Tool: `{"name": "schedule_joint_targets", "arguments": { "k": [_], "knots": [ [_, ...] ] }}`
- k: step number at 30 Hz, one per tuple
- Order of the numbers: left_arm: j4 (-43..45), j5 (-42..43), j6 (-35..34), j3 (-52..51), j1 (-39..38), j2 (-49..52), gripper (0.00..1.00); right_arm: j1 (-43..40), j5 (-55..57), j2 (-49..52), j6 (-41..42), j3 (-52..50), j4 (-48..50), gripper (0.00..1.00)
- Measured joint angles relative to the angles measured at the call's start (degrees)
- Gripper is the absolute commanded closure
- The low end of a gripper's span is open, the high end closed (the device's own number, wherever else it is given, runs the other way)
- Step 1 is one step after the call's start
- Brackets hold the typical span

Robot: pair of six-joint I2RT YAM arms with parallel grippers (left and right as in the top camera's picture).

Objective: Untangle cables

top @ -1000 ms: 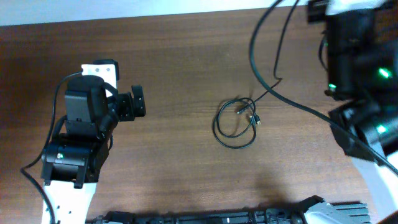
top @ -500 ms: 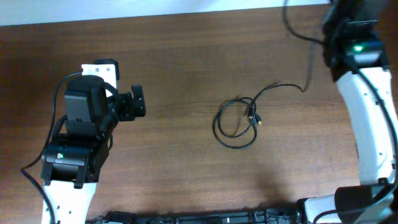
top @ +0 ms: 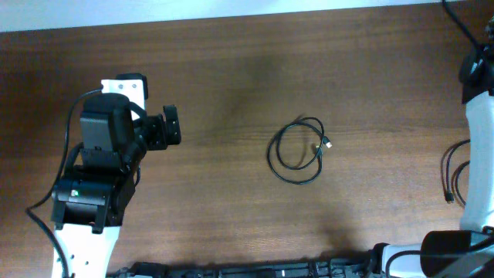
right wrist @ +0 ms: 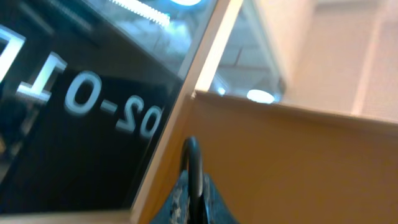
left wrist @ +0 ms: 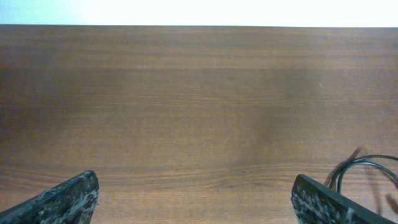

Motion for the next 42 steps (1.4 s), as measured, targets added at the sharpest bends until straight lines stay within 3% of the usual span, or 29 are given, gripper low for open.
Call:
{"name": "schedule_joint_targets", "arguments": {
  "k": [4,13,19,25,34,37,38,40,42],
  "knots": [
    [0.0,0.0,0.0,0.0,0.0,0.0,0.01,-3.0,-1.1,0.9,-0.1,0.2,-11.8,0.96],
    [0.0,0.0,0.0,0.0,0.0,0.0,0.01,-6.5,-1.1,2.2,4.5,0.3,-21.4,0.96],
    [0.0,0.0,0.0,0.0,0.0,0.0,0.01,-16.3,-1.5,3.5,9.0,0.3,-41.4,0.96],
    [0.0,0.0,0.0,0.0,0.0,0.0,0.01,-20.7,-16.3,9.6,17.0,0.3,-53.1,0.96],
    [0.0,0.0,0.0,0.0,0.0,0.0,0.01,-20.7,-31.9,18.6,24.3,0.3,-54.2,0.96],
    [0.0,0.0,0.0,0.0,0.0,0.0,0.01,-20.7,-33.1,21.6,25.4,0.3,-54.1,0.82],
    [0.0,0.0,0.0,0.0,0.0,0.0,0.01,-20.7,-32.8,22.5,25.5,0.3,-53.9,0.66],
    [0.0,0.0,0.0,0.0,0.0,0.0,0.01,-20.8,-32.1,23.8,25.5,0.3,-53.9,0.14],
    [0.0,0.0,0.0,0.0,0.0,0.0,0.01,-21.1,-31.7,24.0,25.7,0.3,-53.9,0.07]
  ]
}}
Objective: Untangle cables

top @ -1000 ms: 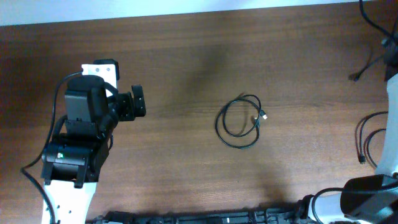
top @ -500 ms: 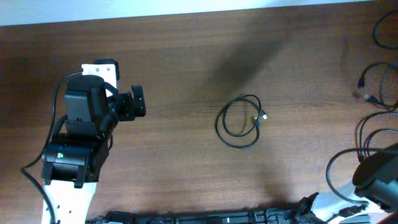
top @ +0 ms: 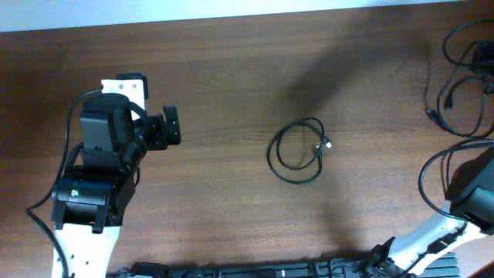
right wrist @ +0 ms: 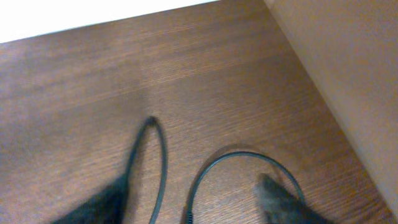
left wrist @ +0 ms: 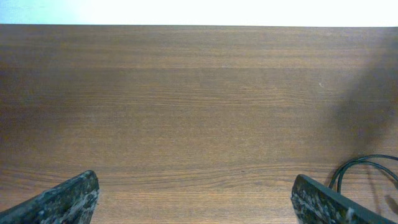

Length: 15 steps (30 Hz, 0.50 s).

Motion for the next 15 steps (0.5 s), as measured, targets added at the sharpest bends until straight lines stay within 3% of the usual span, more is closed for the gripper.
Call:
{"name": "schedule_joint_targets", "arguments": {
  "k": [2,10,15],
  "knots": [
    [0.0,0.0,0.0,0.0,0.0,0.0,0.01,-0.4,0.2,0.0,-0.1,0.0,0.0,0.02],
    [0.0,0.0,0.0,0.0,0.0,0.0,0.01,-0.9,3.7,0.0,-0.2,0.0,-1.2,0.01],
    [0.0,0.0,0.0,0.0,0.0,0.0,0.01,-6.4,4.8,0.0,0.0,0.0,-2.3,0.01]
  ]
}}
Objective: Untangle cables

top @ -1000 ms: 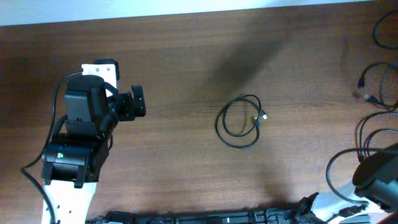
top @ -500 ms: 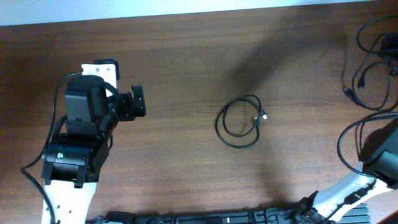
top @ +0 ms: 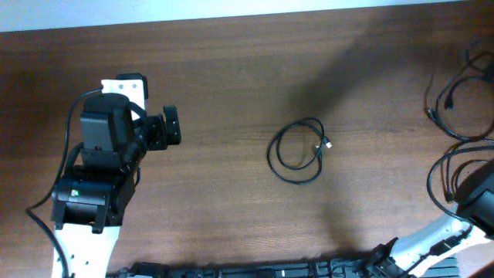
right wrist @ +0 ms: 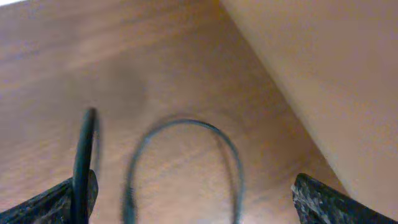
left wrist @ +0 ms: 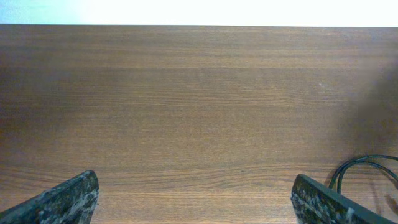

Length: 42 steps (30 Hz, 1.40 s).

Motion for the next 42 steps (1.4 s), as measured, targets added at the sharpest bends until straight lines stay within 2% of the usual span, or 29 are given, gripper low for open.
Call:
{"name": "schedule_joint_targets", "arguments": {
  "k": [6,15,20,22,25,32,37,42],
  "knots": [
    [0.0,0.0,0.0,0.0,0.0,0.0,0.01,-6.5,-2.2,1.2,0.0,-4.5,0.2,0.01],
    [0.0,0.0,0.0,0.0,0.0,0.0,0.01,-4.0,-11.7,0.5,0.0,-5.7,0.3,0.02],
    [0.0,0.0,0.0,0.0,0.0,0.0,0.01,6.1,-13.0,-12.1,0.2,-5.3,-3.7,0.01],
    [0.0,0.0,0.0,0.0,0.0,0.0,0.01,9.2,-14.3,-13.4,0.3,-4.8,-7.7,0.01],
    [0.0,0.0,0.0,0.0,0.0,0.0,0.01,18.7,-17.2,-13.6,-0.6,-4.8,-14.1,0.01],
    [0.0,0.0,0.0,0.0,0.0,0.0,0.01,30.5,-17.7,-11.4,-14.8,-4.9,-32.5,0.01],
    [0.0,0.0,0.0,0.0,0.0,0.0,0.01,35.6,-17.7,-11.4,-22.0,-10.7,-34.9,0.01],
    [0.0,0.0,0.0,0.0,0.0,0.0,0.01,40.2,-20.7,-11.3,-24.5,-18.7,-28.7,0.01]
  ]
}}
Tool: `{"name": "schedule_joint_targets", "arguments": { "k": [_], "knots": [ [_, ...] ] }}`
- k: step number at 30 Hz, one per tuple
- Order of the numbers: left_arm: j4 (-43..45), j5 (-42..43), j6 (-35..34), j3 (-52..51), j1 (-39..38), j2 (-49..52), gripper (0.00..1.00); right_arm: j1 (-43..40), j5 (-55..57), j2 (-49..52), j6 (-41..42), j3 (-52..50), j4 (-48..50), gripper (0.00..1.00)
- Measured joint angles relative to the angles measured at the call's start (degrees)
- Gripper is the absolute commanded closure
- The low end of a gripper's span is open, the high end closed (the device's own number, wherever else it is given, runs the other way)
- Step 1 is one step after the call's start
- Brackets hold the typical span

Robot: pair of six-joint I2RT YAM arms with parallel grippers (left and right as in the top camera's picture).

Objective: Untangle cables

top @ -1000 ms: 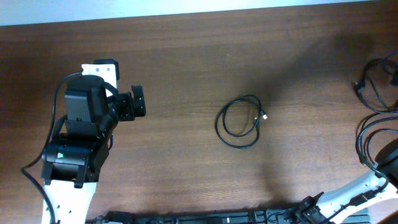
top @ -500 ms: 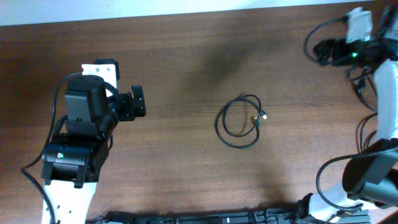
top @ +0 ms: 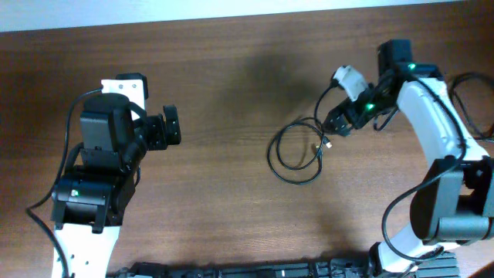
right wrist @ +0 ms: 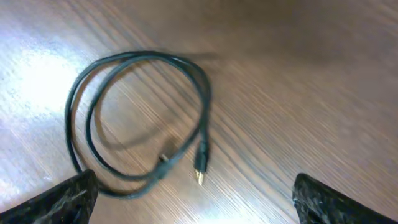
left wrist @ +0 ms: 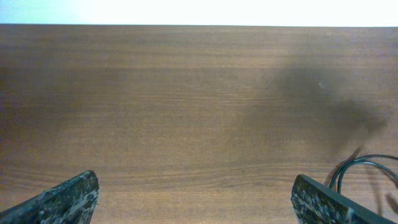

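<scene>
A thin black cable (top: 296,151) lies coiled in loose loops at the middle of the wooden table, its plug end (top: 327,144) on the right side. My right gripper (top: 340,123) hovers just right of and above that plug, open and empty. In the right wrist view the coil (right wrist: 134,118) and its gold-tipped plug (right wrist: 200,171) lie between and ahead of the fingertips (right wrist: 65,199). My left gripper (top: 171,126) stands open far to the left, holding nothing. The left wrist view catches only the coil's edge (left wrist: 367,163) at its lower right.
Dark cable loops (top: 472,85) hang off the right arm at the table's right edge. The table's far edge (left wrist: 199,25) runs across the top of the left wrist view. A black strip (top: 247,270) lies along the near edge.
My right arm was at the table's right edge with its camera on that corner; now it is over the middle, its open gripper beside the coil's plug. The left arm has not moved.
At first the right wrist camera faced upward, off the table, fingers together. Then it looked down at the table's right corner, and then stood open there. Now it hangs open over the coil. The coil and the left arm have stayed put throughout.
</scene>
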Motion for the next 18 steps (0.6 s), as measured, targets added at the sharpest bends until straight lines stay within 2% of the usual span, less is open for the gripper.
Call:
{"name": "schedule_joint_targets", "arguments": {
  "k": [4,8,13,16,17,18],
  "knots": [
    [0.0,0.0,0.0,0.0,0.0,0.0,0.01,3.8,-1.4,0.2,-0.3,-9.1,11.9,0.0],
    [0.0,0.0,0.0,0.0,0.0,0.0,0.01,6.9,-1.9,0.6,-0.5,-12.4,19.7,0.18],
    [0.0,0.0,0.0,0.0,0.0,0.0,0.01,7.6,-2.0,4.3,-0.5,-13.1,22.2,0.22],
    [0.0,0.0,0.0,0.0,0.0,0.0,0.01,7.6,-2.2,7.5,-0.5,-13.1,23.6,0.31],
    [0.0,0.0,0.0,0.0,0.0,0.0,0.01,7.7,-2.0,7.5,-0.4,-13.1,23.7,0.36],
    [0.0,0.0,0.0,0.0,0.0,0.0,0.01,7.7,-2.0,7.7,-0.5,-13.1,24.0,0.46]
  ]
}}
